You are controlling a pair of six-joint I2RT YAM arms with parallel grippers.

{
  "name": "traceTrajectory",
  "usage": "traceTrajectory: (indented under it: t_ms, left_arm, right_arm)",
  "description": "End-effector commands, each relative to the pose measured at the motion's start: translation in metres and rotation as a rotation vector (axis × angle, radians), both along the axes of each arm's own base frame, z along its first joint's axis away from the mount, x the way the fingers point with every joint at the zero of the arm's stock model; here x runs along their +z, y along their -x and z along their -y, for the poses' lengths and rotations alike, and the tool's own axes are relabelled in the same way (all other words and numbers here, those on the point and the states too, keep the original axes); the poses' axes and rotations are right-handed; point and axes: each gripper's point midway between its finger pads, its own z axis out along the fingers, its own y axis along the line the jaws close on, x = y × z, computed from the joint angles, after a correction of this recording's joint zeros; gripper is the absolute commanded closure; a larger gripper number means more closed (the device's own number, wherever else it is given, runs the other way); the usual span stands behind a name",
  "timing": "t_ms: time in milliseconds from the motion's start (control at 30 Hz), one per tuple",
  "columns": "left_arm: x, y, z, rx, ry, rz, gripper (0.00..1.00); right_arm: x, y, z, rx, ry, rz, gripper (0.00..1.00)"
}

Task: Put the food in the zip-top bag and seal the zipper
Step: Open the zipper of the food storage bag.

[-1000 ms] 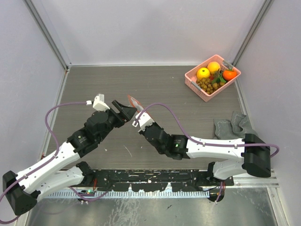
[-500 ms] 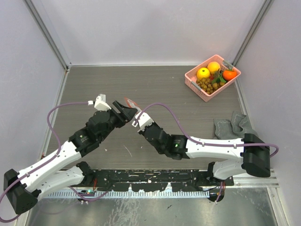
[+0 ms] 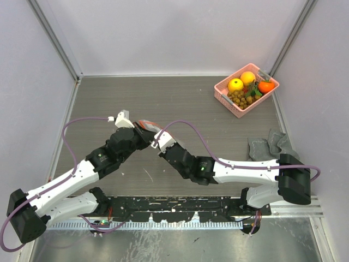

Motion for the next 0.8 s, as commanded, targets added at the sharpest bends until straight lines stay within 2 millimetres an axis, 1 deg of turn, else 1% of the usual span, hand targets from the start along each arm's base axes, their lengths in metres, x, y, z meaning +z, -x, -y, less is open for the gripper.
traceTrajectory:
  t_ms: [0,100,167,233,267,400,533,600,667,767]
  left_arm:
    - [0.011,-0.002,-0.006,0.016,-0.008,0.046,1.0]
    - [0.014,-0.001,-0.011,0.021,-0.022,0.06,1.0]
    - [0.016,0.0,-0.015,0.024,-0.034,0.071,1.0]
    - [0.018,0.001,-0.018,0.027,-0.046,0.08,1.0]
    - [0.019,0.0,-0.019,0.03,-0.053,0.085,1.0]
    - [0.021,0.0,-0.022,0.026,-0.083,0.098,1.0]
    - [0.023,0.002,-0.019,0.0,-0.101,0.1,1.0]
    - [0.026,0.003,-0.017,-0.018,-0.106,0.103,1.0]
    - [0.028,0.005,-0.016,-0.031,-0.107,0.106,1.0]
    - [0.031,0.007,-0.013,-0.051,-0.102,0.109,1.0]
  right_arm:
    - [0.033,0.004,-0.011,0.033,-0.14,0.005,0.85]
    - [0.041,0.01,-0.011,0.061,-0.172,-0.015,0.75]
    - [0.047,0.016,-0.011,0.091,-0.192,-0.031,0.66]
    - [0.052,0.023,-0.012,0.134,-0.206,-0.051,0.59]
    - [0.058,0.027,-0.012,0.157,-0.22,-0.057,0.55]
    - [0.072,0.038,-0.012,0.214,-0.232,-0.085,0.46]
    - [0.095,0.047,-0.012,0.266,-0.264,-0.093,0.37]
    - [0.108,0.049,-0.01,0.271,-0.292,-0.084,0.35]
    - [0.119,0.045,-0.005,0.246,-0.312,-0.066,0.34]
    - [0.126,0.034,0.004,0.171,-0.307,-0.029,0.33]
